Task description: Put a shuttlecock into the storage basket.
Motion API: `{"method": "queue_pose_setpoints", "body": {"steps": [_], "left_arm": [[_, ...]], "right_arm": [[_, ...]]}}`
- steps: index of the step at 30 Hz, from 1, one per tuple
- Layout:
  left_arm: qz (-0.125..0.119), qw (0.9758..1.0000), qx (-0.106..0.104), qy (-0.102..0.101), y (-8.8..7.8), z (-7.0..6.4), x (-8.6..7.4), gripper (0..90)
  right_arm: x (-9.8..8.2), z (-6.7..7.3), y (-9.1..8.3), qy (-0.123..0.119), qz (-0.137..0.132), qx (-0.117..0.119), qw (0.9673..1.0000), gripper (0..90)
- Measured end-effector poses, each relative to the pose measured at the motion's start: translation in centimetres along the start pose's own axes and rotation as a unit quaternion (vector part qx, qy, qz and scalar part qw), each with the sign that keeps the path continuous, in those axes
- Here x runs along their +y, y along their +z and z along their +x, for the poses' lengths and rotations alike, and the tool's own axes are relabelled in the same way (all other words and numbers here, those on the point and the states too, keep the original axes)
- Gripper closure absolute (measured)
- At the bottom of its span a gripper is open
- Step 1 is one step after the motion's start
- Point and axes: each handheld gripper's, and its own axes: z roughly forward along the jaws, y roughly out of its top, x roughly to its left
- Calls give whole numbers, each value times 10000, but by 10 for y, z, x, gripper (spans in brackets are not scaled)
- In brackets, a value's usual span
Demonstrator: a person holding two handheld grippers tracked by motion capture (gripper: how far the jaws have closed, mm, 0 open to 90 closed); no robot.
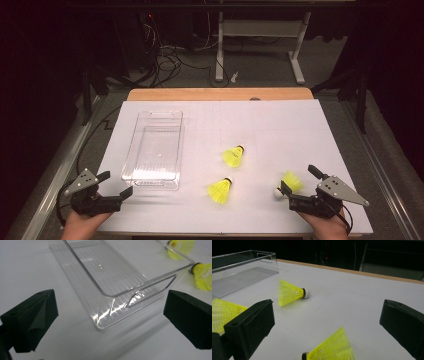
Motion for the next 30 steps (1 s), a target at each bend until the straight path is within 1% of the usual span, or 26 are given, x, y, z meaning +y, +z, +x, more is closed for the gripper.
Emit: {"method": "queue_pose_setpoints", "body": {"steps": [2,8,9,10,12,13,18,19,26,28,30], "left_arm": [[46,10000,-14,0,1,0,-1,6],[438,9990,-63,16,8,-1,-3,5],[438,9990,-63,16,8,-1,-3,5],[543,9985,-64,23,10,-1,-4,5],[570,9984,-54,21,11,-1,-4,6],[653,9978,-59,25,12,-1,-4,6],[752,9972,-55,5,14,-2,-4,7],[816,9967,-37,15,15,-2,-4,6],[986,9951,-19,4,18,-2,-4,7],[1073,9942,10,12,19,-2,-4,7],[1090,9940,23,2,19,-2,-4,7]], "right_arm": [[0,0,0,-2,7,5,10000,2],[-1,1,1,-9,47,13,10000,2],[-2,1,1,-5,45,20,10000,2],[-2,1,1,-11,42,21,10000,2],[-2,1,2,-16,60,29,10000,2],[-2,1,2,-19,67,32,10000,2],[-3,1,2,1,85,31,10000,2],[-3,0,2,-12,86,37,10000,2],[-4,0,3,-18,103,29,9999,2],[-4,1,3,-20,107,33,9999,2],[-3,1,3,-19,108,37,9999,2]]}}
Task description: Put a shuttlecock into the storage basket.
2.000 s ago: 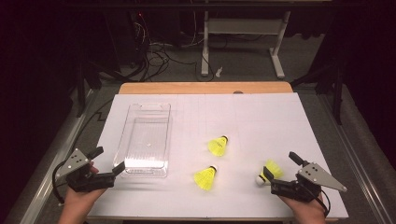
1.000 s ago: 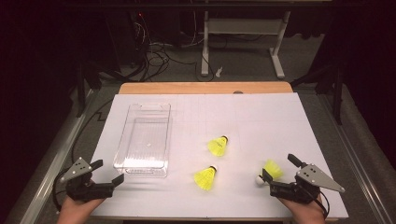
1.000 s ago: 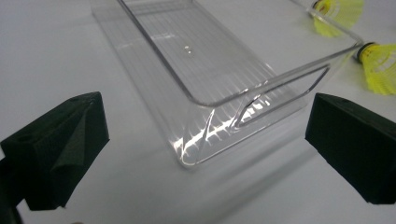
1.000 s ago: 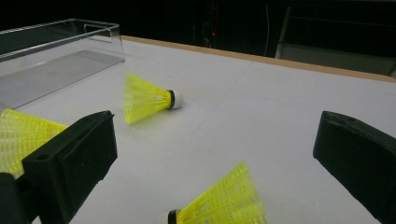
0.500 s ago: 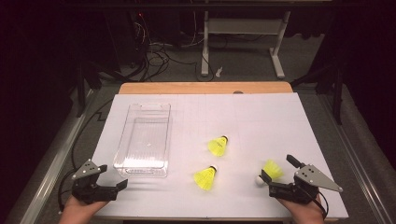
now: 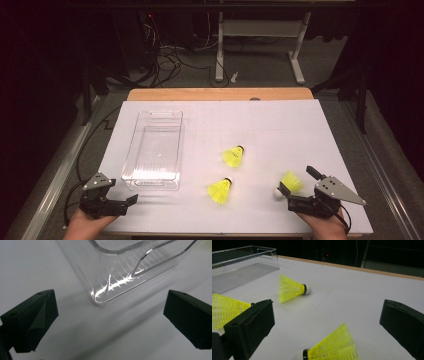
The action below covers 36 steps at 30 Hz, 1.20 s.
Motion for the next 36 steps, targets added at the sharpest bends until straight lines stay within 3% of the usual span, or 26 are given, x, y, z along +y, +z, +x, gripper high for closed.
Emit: {"method": "queue_pose_setpoints", "body": {"steps": [4,10,16,19,25,28,32,36], "left_arm": [[80,10000,40,-17,-1,0,1,7],[410,9991,34,-68,1,-2,5,7],[591,9980,-37,-229,1,-3,9,7],[657,9964,-212,-495,2,0,14,7],[906,9950,-72,-413,2,-2,17,7],[992,9937,-129,-501,2,-1,17,9],[1263,9898,-210,-631,6,1,16,19],[1524,9868,-175,-521,6,-2,20,10]], "right_arm": [[0,1,0,-34,-2,2,10000,2],[1,1,1,-18,-8,19,10000,2],[1,1,0,18,-35,63,10000,1],[1,0,-1,35,-61,63,10000,1],[2,-3,-5,86,-122,52,9999,2],[1,-4,-6,124,-129,31,9998,2],[3,-5,-8,134,-190,8,9997,1],[4,-3,-8,122,-154,16,9998,1]]}}
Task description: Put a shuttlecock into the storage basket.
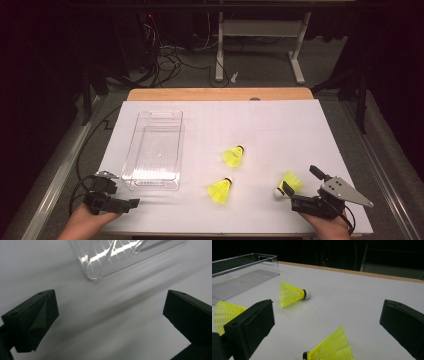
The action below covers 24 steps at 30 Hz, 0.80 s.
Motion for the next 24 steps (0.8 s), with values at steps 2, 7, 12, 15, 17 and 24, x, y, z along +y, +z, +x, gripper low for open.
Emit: {"method": "queue_pose_setpoints", "body": {"steps": [2,7,12,15,17,24], "left_arm": [[91,9999,-25,52,0,-1,2,7],[327,9994,-28,79,1,-3,7,5],[510,9985,62,199,0,-7,9,5],[676,9975,30,205,0,-8,11,5],[720,9972,11,202,0,-8,11,5],[962,9951,-38,241,1,-11,14,6]], "right_arm": [[0,0,1,5,25,2,10000,1],[0,1,1,1,64,56,10000,1],[0,1,1,-8,83,52,10000,1],[0,1,2,4,102,64,9999,1],[-1,2,2,16,107,73,9999,1],[-1,3,2,-14,123,79,9999,2]]}}
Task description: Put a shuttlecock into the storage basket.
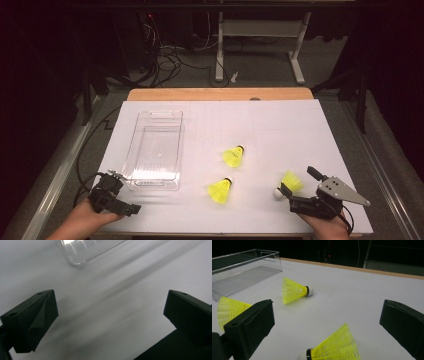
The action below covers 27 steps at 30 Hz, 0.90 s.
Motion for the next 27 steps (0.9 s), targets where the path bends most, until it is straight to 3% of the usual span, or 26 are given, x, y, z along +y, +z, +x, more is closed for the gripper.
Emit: {"method": "queue_pose_setpoints", "body": {"steps": [6,13,27], "left_arm": [[164,9998,-57,19,-1,0,0,6],[410,9991,38,92,0,0,-1,6],[634,9976,-21,295,-2,-14,2,6]], "right_arm": [[-1,-1,0,-5,-16,17,10000,2],[-1,0,1,-29,6,23,10000,2],[-2,0,1,9,16,24,10000,1]]}}
